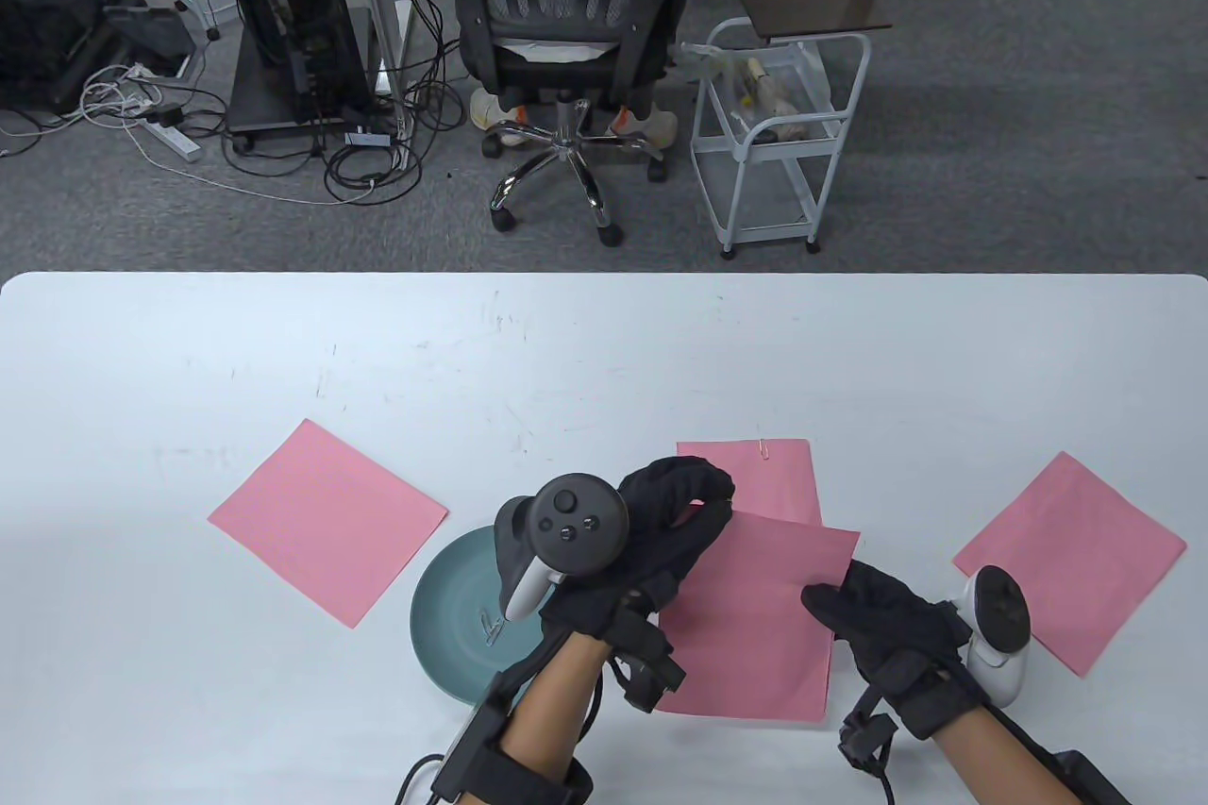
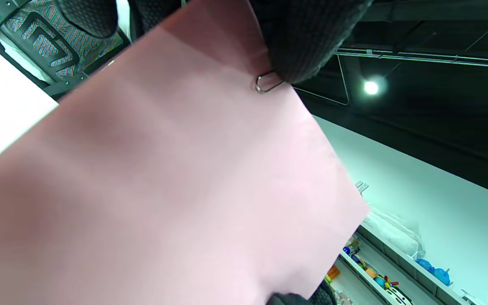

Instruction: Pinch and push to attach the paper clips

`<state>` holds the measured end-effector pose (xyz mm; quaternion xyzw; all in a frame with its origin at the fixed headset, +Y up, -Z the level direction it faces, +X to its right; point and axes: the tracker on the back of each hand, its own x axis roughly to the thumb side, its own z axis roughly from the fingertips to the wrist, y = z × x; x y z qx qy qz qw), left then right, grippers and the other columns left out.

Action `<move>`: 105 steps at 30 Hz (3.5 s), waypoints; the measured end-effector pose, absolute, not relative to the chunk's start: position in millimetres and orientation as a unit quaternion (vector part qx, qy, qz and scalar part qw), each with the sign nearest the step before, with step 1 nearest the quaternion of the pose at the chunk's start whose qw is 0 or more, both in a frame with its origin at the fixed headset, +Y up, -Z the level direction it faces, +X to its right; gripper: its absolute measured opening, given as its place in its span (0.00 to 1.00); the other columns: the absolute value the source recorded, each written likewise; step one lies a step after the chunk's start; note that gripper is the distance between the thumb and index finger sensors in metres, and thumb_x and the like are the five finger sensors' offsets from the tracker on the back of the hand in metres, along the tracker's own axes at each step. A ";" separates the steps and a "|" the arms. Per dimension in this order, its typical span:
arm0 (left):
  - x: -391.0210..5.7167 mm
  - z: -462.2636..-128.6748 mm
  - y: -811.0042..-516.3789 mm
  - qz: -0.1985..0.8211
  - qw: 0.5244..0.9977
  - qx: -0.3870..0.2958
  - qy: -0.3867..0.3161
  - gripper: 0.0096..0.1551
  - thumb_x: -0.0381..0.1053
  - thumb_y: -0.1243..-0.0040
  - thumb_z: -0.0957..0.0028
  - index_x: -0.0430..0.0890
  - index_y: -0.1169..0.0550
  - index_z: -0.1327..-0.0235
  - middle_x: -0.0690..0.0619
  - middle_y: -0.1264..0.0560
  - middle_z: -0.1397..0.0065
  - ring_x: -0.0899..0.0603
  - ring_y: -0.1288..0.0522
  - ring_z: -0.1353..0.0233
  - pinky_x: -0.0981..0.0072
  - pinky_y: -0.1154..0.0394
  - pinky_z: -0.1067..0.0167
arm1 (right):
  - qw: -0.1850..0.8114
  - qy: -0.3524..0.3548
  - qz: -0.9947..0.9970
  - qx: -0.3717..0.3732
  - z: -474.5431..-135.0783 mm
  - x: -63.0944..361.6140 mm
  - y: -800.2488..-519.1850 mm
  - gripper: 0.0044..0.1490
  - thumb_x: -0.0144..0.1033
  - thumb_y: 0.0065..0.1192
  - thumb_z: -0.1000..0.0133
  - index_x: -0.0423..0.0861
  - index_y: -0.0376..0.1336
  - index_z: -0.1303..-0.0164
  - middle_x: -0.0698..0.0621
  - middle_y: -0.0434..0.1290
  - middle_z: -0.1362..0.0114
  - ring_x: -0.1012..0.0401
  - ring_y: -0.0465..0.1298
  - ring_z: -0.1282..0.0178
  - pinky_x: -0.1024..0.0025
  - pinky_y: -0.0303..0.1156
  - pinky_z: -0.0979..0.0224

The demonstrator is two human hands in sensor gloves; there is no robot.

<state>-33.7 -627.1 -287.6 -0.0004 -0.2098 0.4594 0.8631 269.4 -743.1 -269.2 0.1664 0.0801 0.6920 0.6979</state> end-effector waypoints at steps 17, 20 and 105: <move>-39.2 -297.4 -628.9 0.401 0.870 -0.065 -0.280 0.21 0.50 0.37 0.34 0.46 0.22 0.30 0.43 0.29 0.20 0.30 0.33 0.20 0.26 0.40 0.25 | 0.711 0.088 0.680 0.154 -268.5 269.9 -741.3 0.23 0.31 0.67 0.38 0.47 0.69 0.32 0.46 0.81 0.36 0.52 0.83 0.43 0.57 0.78 0.43; -39.0 -298.3 -629.9 0.394 0.872 -0.074 -0.281 0.21 0.49 0.37 0.34 0.46 0.22 0.30 0.43 0.29 0.20 0.30 0.33 0.20 0.26 0.40 0.25 | 0.712 0.089 0.679 0.153 -268.5 269.7 -741.1 0.23 0.31 0.67 0.38 0.47 0.69 0.32 0.46 0.81 0.37 0.52 0.83 0.43 0.57 0.78 0.43; -213.3 -222.0 -655.5 0.091 0.989 0.109 0.037 0.33 0.53 0.37 0.36 0.46 0.30 0.19 0.42 0.30 0.18 0.33 0.30 0.21 0.34 0.35 0.25 | 0.381 -0.069 0.912 0.138 -264.3 295.4 -667.2 0.43 0.47 0.62 0.36 0.38 0.55 0.16 0.31 0.61 0.19 0.36 0.64 0.24 0.41 0.61 0.26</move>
